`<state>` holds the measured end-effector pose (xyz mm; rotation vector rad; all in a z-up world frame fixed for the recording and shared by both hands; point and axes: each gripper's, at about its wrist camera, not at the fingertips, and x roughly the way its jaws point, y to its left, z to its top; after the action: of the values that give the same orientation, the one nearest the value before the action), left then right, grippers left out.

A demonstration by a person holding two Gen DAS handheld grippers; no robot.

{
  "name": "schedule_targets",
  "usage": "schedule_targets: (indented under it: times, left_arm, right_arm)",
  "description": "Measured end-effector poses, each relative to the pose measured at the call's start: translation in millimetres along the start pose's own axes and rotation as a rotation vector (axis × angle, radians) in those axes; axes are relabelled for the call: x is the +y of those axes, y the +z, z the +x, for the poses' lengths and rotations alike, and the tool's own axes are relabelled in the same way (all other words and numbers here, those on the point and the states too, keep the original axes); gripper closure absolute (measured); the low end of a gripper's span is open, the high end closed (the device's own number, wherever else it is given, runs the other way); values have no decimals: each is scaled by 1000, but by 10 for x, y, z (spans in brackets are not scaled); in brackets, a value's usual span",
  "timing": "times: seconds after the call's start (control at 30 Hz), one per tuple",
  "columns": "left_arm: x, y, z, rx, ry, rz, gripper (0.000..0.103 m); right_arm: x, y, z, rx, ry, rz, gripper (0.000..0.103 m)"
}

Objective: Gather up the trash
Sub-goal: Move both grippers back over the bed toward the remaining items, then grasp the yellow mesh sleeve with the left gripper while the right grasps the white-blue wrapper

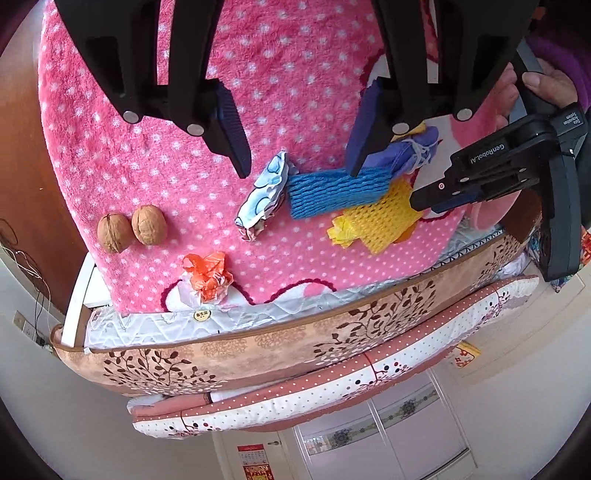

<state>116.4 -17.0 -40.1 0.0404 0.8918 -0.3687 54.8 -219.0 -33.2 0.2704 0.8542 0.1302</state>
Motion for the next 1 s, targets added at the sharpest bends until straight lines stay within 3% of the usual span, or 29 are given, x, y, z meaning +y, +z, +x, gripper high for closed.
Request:
schedule_targets:
  times: [0.2,0.23,0.27,0.37,0.43,0.53,0.6,0.77,1.0]
  left_arm:
    - [64,12,199,16,-24,-36,61]
    - [57,7,191,9,-29,-41,65]
    - [54,-7,169,-2,-41,-44,81]
    - [38,-35,90,-24,-55,-53,90]
    - [25,-52,22,-41,-56,-56,91]
    - [2,-70,-87,-60,-63,-72,93]
    - [-11,-94,-203,-80,-68,-86,93]
    - [-57,-193,-488,-117,-76,-94,93]
    - [-65,-340,-815,-151,-67,-89,93]
  right_arm:
    - [-135,47,175,22,-13,55,51]
    - [-147,50,209,27,-11,63,52]
    - [-155,52,237,30,-10,69,52]
    - [-176,51,317,40,-9,85,55]
    - [-189,44,367,44,-9,95,57]
    - [-225,31,438,59,-19,104,68]
    - [-264,14,471,75,-21,116,82]
    - [-368,-79,415,92,-3,139,97]
    - [-433,-246,130,58,14,151,101]
